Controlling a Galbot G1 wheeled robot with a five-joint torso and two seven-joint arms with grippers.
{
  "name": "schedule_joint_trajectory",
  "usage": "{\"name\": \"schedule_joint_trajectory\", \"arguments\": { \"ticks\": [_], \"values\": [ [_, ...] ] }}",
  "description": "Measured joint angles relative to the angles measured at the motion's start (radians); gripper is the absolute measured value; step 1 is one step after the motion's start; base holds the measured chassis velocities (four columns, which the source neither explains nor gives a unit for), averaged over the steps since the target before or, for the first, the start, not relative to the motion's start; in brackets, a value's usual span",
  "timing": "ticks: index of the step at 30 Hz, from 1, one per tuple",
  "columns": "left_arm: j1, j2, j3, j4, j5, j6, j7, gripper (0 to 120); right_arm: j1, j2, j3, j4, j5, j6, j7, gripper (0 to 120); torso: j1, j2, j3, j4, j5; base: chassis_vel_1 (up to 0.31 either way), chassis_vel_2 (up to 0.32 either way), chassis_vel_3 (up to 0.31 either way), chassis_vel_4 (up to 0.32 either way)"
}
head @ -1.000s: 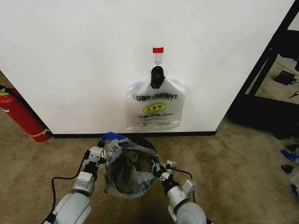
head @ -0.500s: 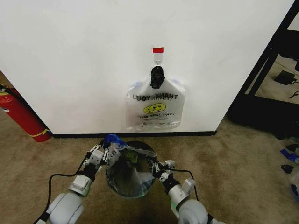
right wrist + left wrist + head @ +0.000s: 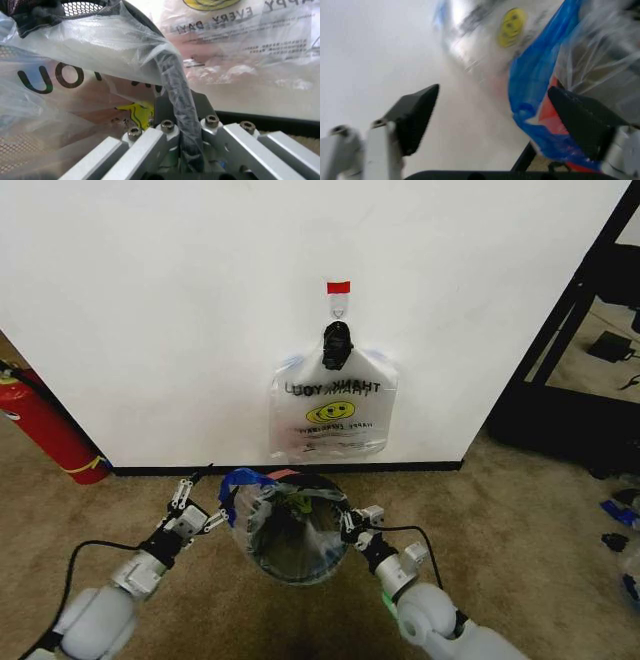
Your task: Pick up the garbage bag from the wall and place it over the trash bin.
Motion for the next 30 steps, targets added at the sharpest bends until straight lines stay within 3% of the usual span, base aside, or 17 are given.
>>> {"name": "schedule_joint_trajectory", "arguments": {
  "ticks": [5, 18, 24, 30],
  "values": [
    [-0.040, 0.027, -0.034, -0.010, -0.013, -0.044, 0.202, 100, 0.010, -0.031, 0.008, -0.006, -0.014, -0.010, -0.043, 0, 0.000, 0.000, 0.000, -0.0002, 0.0000, 0.000, 0.000, 0.000, 0.000],
    [-0.146, 0.113, 0.038, -0.010, 0.004, -0.041, 0.431, 100, -0.002, -0.061, 0.021, -0.007, -0.120, -0.010, -0.130, 0, 0.000, 0.000, 0.000, -0.0001, 0.0000, 0.000, 0.000, 0.000, 0.000],
    [-0.186, 0.120, 0.081, 0.003, 0.012, -0.035, 0.504, 86, 0.006, -0.066, 0.019, -0.008, -0.130, -0.009, -0.132, 0, 0.000, 0.000, 0.000, 0.0000, 0.0000, 0.000, 0.000, 0.000, 0.000],
    [-0.239, 0.119, 0.143, 0.027, 0.011, -0.031, 0.517, 61, 0.016, -0.069, 0.011, -0.017, -0.128, -0.009, -0.127, 0, 0.000, 0.000, 0.000, 0.0000, -0.0001, 0.000, 0.000, 0.000, 0.000]
  ]
}}
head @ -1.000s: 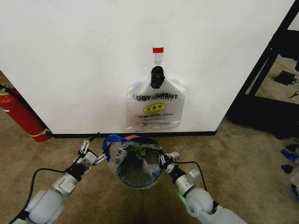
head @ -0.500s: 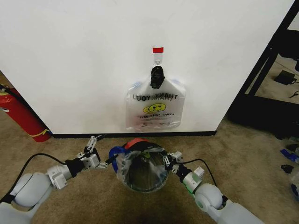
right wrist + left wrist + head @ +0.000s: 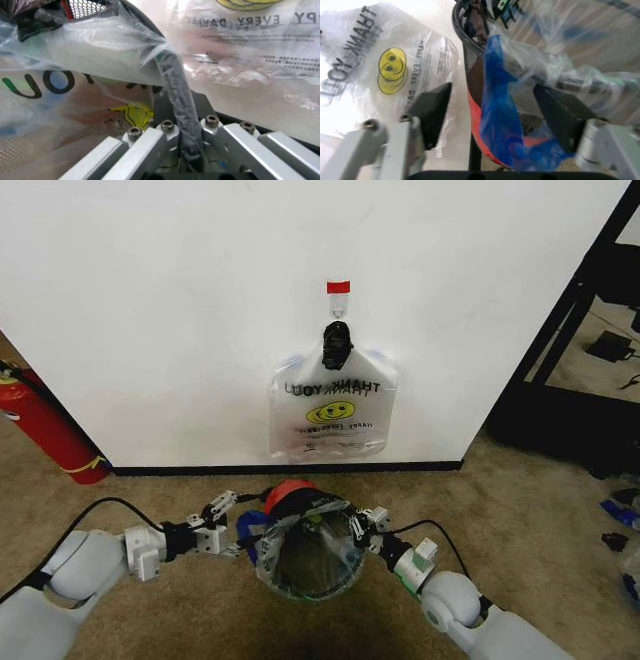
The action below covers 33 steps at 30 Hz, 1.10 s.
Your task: Pick up the garbage bag from the wall and place it over the trash bin.
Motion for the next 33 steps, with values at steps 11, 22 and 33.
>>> {"name": "schedule_joint_trajectory", "arguments": {
  "ticks": [11, 22, 33],
  "values": [
    [-0.054, 0.021, 0.017, 0.032, -0.014, -0.032, 0.069, 23, 0.028, 0.015, -0.043, -0.023, -0.002, 0.000, 0.001, 0, 0.000, 0.000, 0.000, 0.0000, 0.0001, 0.000, 0.000, 0.000, 0.000],
    [-0.058, 0.023, -0.016, 0.052, 0.046, -0.066, 0.058, 0, 0.042, 0.022, -0.058, -0.031, -0.001, -0.003, 0.011, 0, 0.000, 0.000, 0.000, 0.0000, 0.0000, 0.000, 0.000, 0.000, 0.000],
    [-0.020, 0.022, -0.045, 0.027, 0.061, -0.037, -0.024, 0, 0.041, 0.030, -0.059, -0.036, -0.001, -0.002, 0.010, 0, 0.000, 0.000, 0.000, 0.0000, 0.0000, 0.000, 0.000, 0.000, 0.000]
  ]
}}
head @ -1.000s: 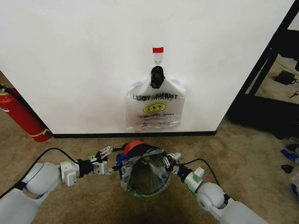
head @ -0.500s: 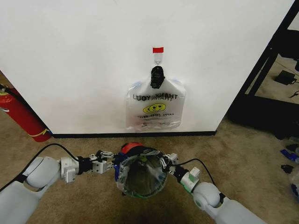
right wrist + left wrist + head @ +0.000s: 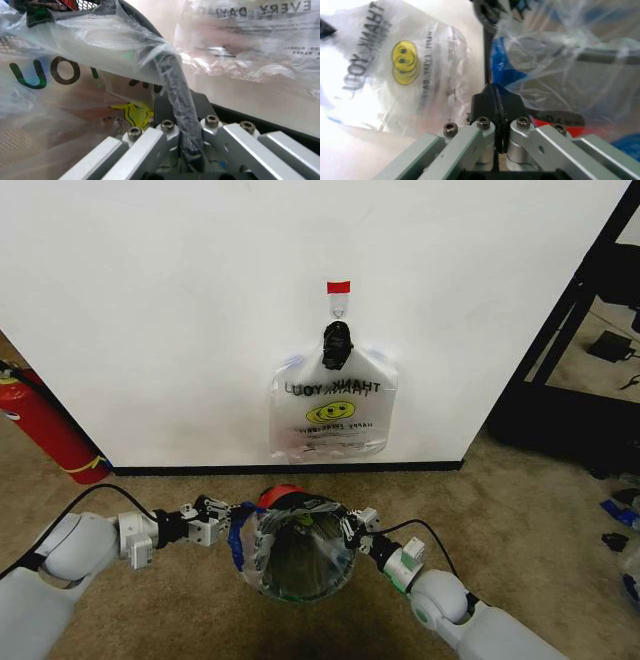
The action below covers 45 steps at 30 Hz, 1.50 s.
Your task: Pick up the garbage bag from the wall and place it over the trash bin.
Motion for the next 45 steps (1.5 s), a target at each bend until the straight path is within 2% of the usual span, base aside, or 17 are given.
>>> {"name": "schedule_joint_trajectory", "arguments": {
  "ticks": [20, 26, 28, 33, 34, 37, 45],
  "values": [
    [-0.007, -0.017, -0.007, 0.032, 0.089, 0.051, -0.130, 0, -0.005, -0.006, -0.007, 0.003, 0.000, 0.005, -0.010, 0, 0.000, 0.000, 0.000, -0.0001, -0.0001, 0.000, 0.000, 0.000, 0.000],
    [0.005, -0.012, -0.022, 0.032, 0.076, 0.019, -0.098, 0, -0.005, -0.008, -0.006, 0.003, 0.000, 0.005, -0.010, 0, 0.000, 0.000, 0.000, 0.0000, -0.0001, 0.000, 0.000, 0.000, 0.000],
    [0.001, -0.008, -0.049, 0.026, 0.080, -0.011, -0.033, 0, -0.005, -0.009, -0.004, 0.003, -0.001, 0.006, -0.010, 0, 0.000, 0.000, 0.000, 0.0001, 0.0000, 0.000, 0.000, 0.000, 0.000],
    [-0.012, 0.009, -0.102, -0.019, 0.087, -0.053, 0.124, 22, -0.005, -0.007, 0.000, -0.007, -0.025, 0.009, -0.013, 0, 0.000, 0.000, 0.000, 0.0000, 0.0001, 0.000, 0.000, 0.000, 0.000],
    [-0.012, 0.009, -0.102, -0.019, 0.087, -0.053, 0.124, 22, -0.005, -0.007, 0.000, -0.007, -0.025, 0.009, -0.013, 0, 0.000, 0.000, 0.000, 0.0000, 0.0001, 0.000, 0.000, 0.000, 0.000],
    [-0.025, 0.010, -0.113, -0.045, 0.086, -0.056, 0.206, 33, -0.005, -0.004, 0.005, -0.016, -0.054, 0.017, -0.027, 0, 0.000, 0.000, 0.000, -0.0002, 0.0002, 0.000, 0.000, 0.000, 0.000],
    [-0.025, -0.001, -0.088, -0.069, 0.081, -0.045, 0.287, 63, -0.009, -0.004, 0.010, -0.023, -0.097, 0.027, -0.046, 0, 0.000, 0.000, 0.000, 0.0000, 0.0000, 0.000, 0.000, 0.000, 0.000]
  ]
}}
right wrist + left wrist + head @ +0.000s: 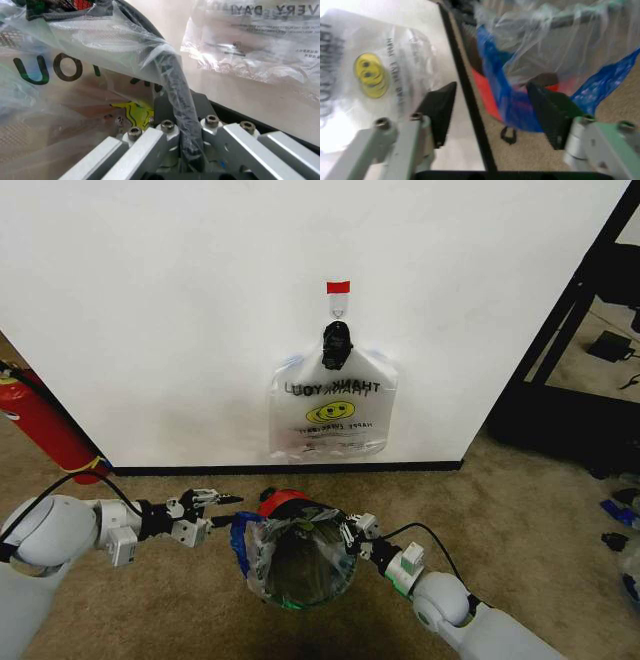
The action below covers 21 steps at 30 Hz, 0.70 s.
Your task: Pick up the garbage bag from the wall and place it over the trash bin.
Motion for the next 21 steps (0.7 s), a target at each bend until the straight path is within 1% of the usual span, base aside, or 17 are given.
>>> {"name": "schedule_joint_trajectory", "arguments": {
  "ticks": [1, 3, 4, 5, 7, 9, 10, 12, 13, 16, 17, 18, 19, 21],
  "values": [
    [-0.002, -0.001, 0.006, 0.000, 0.002, 0.000, 0.003, 65, 0.000, 0.000, 0.000, 0.000, -0.001, 0.000, -0.001, 0, 0.000, 0.000, 0.000, 0.0000, 0.0000, 0.000, 0.000, 0.000, 0.000],
    [-0.008, -0.007, 0.024, 0.004, 0.007, 0.003, 0.016, 73, 0.000, 0.000, -0.001, 0.000, -0.003, 0.001, -0.001, 0, 0.000, 0.000, 0.000, -0.0001, 0.0000, 0.000, 0.000, 0.000, 0.000],
    [-0.008, -0.007, 0.024, 0.004, 0.007, 0.003, 0.016, 73, 0.000, 0.000, -0.001, 0.000, -0.003, 0.001, -0.001, 0, 0.000, 0.000, 0.000, -0.0001, 0.0000, 0.000, 0.000, 0.000, 0.000],
    [-0.015, -0.011, 0.037, 0.004, 0.012, 0.006, 0.023, 79, 0.000, 0.000, -0.002, 0.001, -0.006, 0.001, -0.001, 0, 0.000, 0.000, 0.000, 0.0000, 0.0000, 0.000, 0.000, 0.000, 0.000],
    [-0.025, -0.015, 0.053, 0.004, 0.014, 0.010, 0.027, 88, 0.000, 0.000, -0.003, 0.003, -0.012, 0.001, -0.001, 0, 0.000, 0.000, 0.000, 0.0000, 0.0000, 0.000, 0.000, 0.000, 0.000],
    [-0.032, -0.018, 0.063, 0.001, 0.014, 0.013, 0.027, 93, -0.002, -0.001, -0.003, 0.004, -0.017, 0.001, -0.001, 0, 0.000, 0.000, 0.000, -0.0001, 0.0000, 0.000, 0.000, 0.000, 0.000],
    [-0.034, -0.018, 0.067, -0.001, 0.014, 0.015, 0.028, 93, -0.003, -0.001, -0.004, 0.005, -0.020, 0.001, -0.001, 0, 0.000, 0.000, 0.000, -0.0002, 0.0000, 0.000, 0.000, 0.000, 0.000],
    [-0.036, -0.018, 0.068, -0.003, 0.014, 0.016, 0.029, 91, -0.004, -0.001, -0.004, 0.006, -0.021, 0.001, -0.002, 0, 0.000, 0.000, 0.000, -0.0001, 0.0000, 0.000, 0.000, 0.000, 0.000],
    [-0.037, -0.017, 0.070, -0.006, 0.014, 0.018, 0.034, 84, -0.006, 0.000, -0.004, 0.007, -0.026, 0.001, -0.002, 0, 0.000, 0.000, 0.000, -0.0001, 0.0002, 0.000, 0.000, 0.000, 0.000],
    [-0.037, -0.011, 0.070, -0.010, 0.014, 0.019, 0.047, 71, -0.007, 0.003, -0.005, 0.007, -0.036, 0.002, -0.002, 0, 0.000, 0.000, 0.000, 0.0000, 0.0001, 0.000, 0.000, 0.000, 0.000],
    [-0.037, -0.010, 0.071, -0.011, 0.013, 0.019, 0.050, 69, -0.007, 0.004, -0.005, 0.007, -0.038, 0.002, -0.002, 0, 0.000, 0.000, 0.000, 0.0000, 0.0001, 0.000, 0.000, 0.000, 0.000],
    [-0.037, -0.008, 0.073, -0.012, 0.010, 0.019, 0.054, 65, -0.007, 0.006, -0.006, 0.007, -0.042, 0.002, -0.002, 0, 0.000, 0.000, 0.000, 0.0000, 0.0001, 0.000, 0.000, 0.000, 0.000],
    [-0.037, -0.008, 0.073, -0.012, 0.010, 0.019, 0.054, 65, -0.007, 0.006, -0.006, 0.007, -0.042, 0.002, -0.002, 0, 0.000, 0.000, 0.000, 0.0000, 0.0001, 0.000, 0.000, 0.000, 0.000],
    [-0.038, -0.007, 0.079, -0.012, 0.007, 0.019, 0.059, 56, -0.007, 0.008, -0.007, 0.007, -0.046, 0.002, -0.002, 0, 0.000, 0.000, 0.000, 0.0000, 0.0001, 0.000, 0.000, 0.000, 0.000]
  ]
}}
